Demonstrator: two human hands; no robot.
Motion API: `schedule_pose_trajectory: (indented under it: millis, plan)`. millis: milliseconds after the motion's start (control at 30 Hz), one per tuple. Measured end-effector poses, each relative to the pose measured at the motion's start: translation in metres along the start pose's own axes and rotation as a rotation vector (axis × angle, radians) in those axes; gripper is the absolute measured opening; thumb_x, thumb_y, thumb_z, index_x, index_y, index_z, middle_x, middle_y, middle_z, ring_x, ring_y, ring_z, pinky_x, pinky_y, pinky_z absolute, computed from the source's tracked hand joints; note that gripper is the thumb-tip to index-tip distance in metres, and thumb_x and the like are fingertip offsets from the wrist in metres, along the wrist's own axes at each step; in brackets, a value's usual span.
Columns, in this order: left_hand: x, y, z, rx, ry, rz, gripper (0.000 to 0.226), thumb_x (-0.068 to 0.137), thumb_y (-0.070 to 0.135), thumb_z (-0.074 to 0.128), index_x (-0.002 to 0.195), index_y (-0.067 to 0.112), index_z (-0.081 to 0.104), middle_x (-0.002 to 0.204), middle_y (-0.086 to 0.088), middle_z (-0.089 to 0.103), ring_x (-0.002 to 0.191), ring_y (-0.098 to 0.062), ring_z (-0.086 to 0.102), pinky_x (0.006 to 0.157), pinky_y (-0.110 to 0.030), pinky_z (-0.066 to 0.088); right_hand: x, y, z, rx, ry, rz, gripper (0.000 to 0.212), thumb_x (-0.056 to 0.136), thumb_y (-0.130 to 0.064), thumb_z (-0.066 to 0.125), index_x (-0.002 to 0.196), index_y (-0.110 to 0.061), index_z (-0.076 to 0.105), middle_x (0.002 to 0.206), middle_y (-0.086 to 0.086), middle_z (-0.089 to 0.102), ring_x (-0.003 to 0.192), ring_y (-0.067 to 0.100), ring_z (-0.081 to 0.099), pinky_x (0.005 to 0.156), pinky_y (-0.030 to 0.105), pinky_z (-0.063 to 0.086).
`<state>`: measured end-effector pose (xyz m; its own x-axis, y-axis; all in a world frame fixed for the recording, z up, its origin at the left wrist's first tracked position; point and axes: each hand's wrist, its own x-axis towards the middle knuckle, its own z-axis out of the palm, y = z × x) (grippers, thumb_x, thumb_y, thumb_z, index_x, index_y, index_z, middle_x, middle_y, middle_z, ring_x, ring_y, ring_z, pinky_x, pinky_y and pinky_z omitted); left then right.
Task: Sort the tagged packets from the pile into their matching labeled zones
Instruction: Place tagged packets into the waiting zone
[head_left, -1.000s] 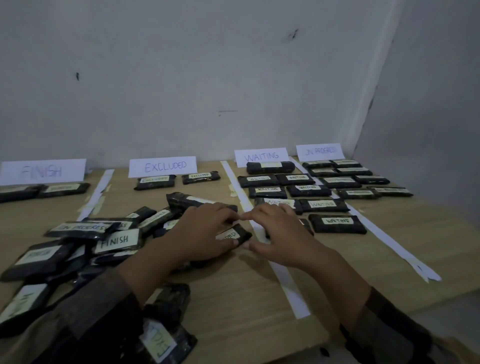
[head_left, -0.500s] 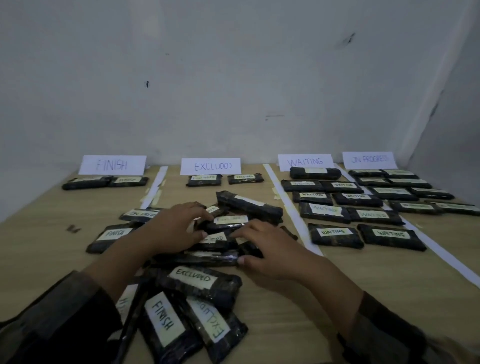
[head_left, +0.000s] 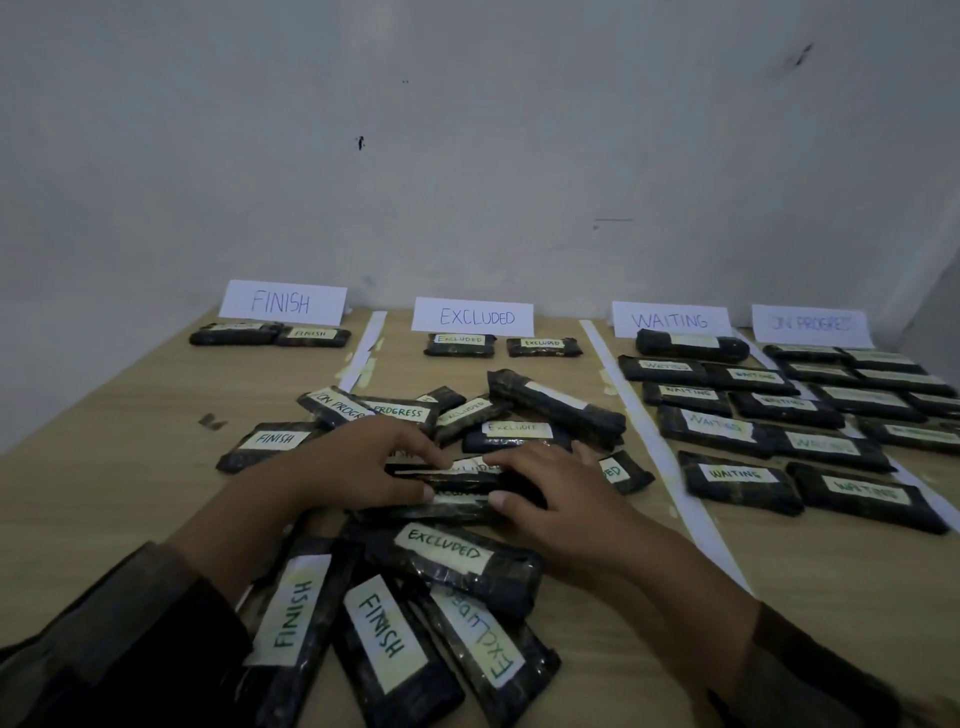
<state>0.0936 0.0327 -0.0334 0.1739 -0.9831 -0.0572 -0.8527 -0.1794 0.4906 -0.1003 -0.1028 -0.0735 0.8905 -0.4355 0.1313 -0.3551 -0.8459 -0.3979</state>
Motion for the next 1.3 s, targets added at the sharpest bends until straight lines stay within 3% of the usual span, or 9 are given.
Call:
schedule_pose_trajectory:
  millis: [67, 200, 333, 467, 633, 733, 967, 1100, 1300]
  plan:
    - [0.000, 0.000, 0.001, 0.002, 0.032, 0.019, 0.032, 0.081, 0.029, 0.072, 0.113, 0.032, 0.067, 0.109, 0.021, 0.060, 0.105, 0.004, 0.053, 0.087, -0.007, 0.038, 0.002, -0.004, 0.001, -0.043, 0.023, -0.006, 0.041, 0.093, -0.050, 0.046, 0.132, -0.040, 0.045, 0.133, -0.017, 0.047, 0.130, 0.005, 0.035, 0.115, 0.047, -0.001]
    - [-0.001, -0.005, 0.005, -0.047, 0.113, 0.038, 0.030, 0.079, 0.027, 0.075, 0.102, 0.042, 0.064, 0.102, 0.021, 0.066, 0.098, 0.007, 0.056, 0.086, -0.015, 0.042, 0.005, -0.005, 0.004, -0.032, 0.099, -0.001, 0.031, 0.090, -0.049, 0.051, 0.120, -0.042, 0.055, 0.121, -0.020, 0.051, 0.122, 0.005, 0.041, 0.116, 0.049, 0.001]
    - [-0.003, -0.011, 0.008, -0.117, 0.190, 0.069, 0.036, 0.077, 0.025, 0.077, 0.104, 0.042, 0.062, 0.094, 0.021, 0.068, 0.091, 0.006, 0.059, 0.078, -0.008, 0.042, 0.006, -0.002, 0.009, -0.011, 0.194, -0.027, 0.028, 0.087, -0.050, 0.053, 0.112, -0.040, 0.061, 0.112, -0.021, 0.056, 0.112, 0.002, 0.047, 0.115, 0.047, 0.006]
    - [-0.004, -0.015, 0.007, -0.217, 0.217, 0.071, 0.033, 0.078, 0.020, 0.076, 0.109, 0.029, 0.066, 0.094, 0.014, 0.072, 0.088, -0.003, 0.066, 0.084, -0.025, 0.052, 0.006, -0.002, 0.012, 0.021, 0.284, -0.046, 0.033, 0.084, -0.049, 0.048, 0.111, -0.038, 0.064, 0.107, -0.022, 0.064, 0.108, 0.000, 0.051, 0.114, 0.042, 0.010]
    - [-0.002, -0.018, 0.009, -0.150, 0.214, 0.085, 0.034, 0.081, 0.033, 0.071, 0.114, 0.033, 0.064, 0.100, 0.020, 0.069, 0.088, 0.002, 0.063, 0.081, -0.013, 0.047, 0.008, 0.005, 0.012, 0.100, 0.389, -0.083, 0.032, 0.084, -0.033, 0.056, 0.111, -0.047, 0.062, 0.097, -0.033, 0.060, 0.101, -0.011, 0.050, 0.113, 0.036, 0.011]
    - [0.000, -0.019, 0.009, -0.141, 0.203, 0.071, 0.040, 0.083, 0.037, 0.069, 0.121, 0.032, 0.061, 0.107, 0.021, 0.066, 0.097, 0.004, 0.061, 0.087, -0.018, 0.047, 0.009, 0.009, 0.010, 0.156, 0.434, -0.111, 0.037, 0.081, -0.025, 0.060, 0.110, -0.047, 0.063, 0.097, -0.037, 0.059, 0.102, -0.012, 0.052, 0.112, 0.034, 0.011]
    - [0.006, -0.024, 0.009, -0.102, 0.194, 0.077, 0.053, 0.075, 0.035, 0.077, 0.124, 0.031, 0.059, 0.112, 0.016, 0.065, 0.105, -0.005, 0.057, 0.093, -0.026, 0.046, 0.013, 0.011, 0.011, 0.355, 0.484, -0.208, 0.038, 0.078, -0.021, 0.061, 0.111, -0.039, 0.065, 0.104, -0.031, 0.065, 0.101, -0.003, 0.060, 0.102, 0.049, 0.037]
    - [0.011, -0.020, 0.014, -0.061, 0.233, 0.090, 0.042, 0.072, 0.035, 0.080, 0.111, 0.035, 0.063, 0.108, 0.013, 0.062, 0.100, -0.007, 0.056, 0.088, -0.027, 0.045, 0.009, 0.012, 0.008, 0.560, 0.375, -0.159, 0.043, 0.077, -0.004, 0.050, 0.107, -0.027, 0.072, 0.109, -0.016, 0.066, 0.109, 0.008, 0.060, 0.093, 0.039, 0.050]
    - [0.015, -0.015, 0.017, -0.161, 0.250, 0.077, 0.024, 0.076, 0.029, 0.077, 0.091, 0.038, 0.061, 0.093, 0.015, 0.065, 0.081, 0.003, 0.057, 0.075, -0.026, 0.049, 0.005, 0.007, 0.010, 0.270, 0.280, -0.100, 0.041, 0.074, -0.052, 0.065, 0.113, -0.045, 0.055, 0.114, -0.025, 0.053, 0.112, 0.009, 0.051, 0.094, 0.040, 0.043]
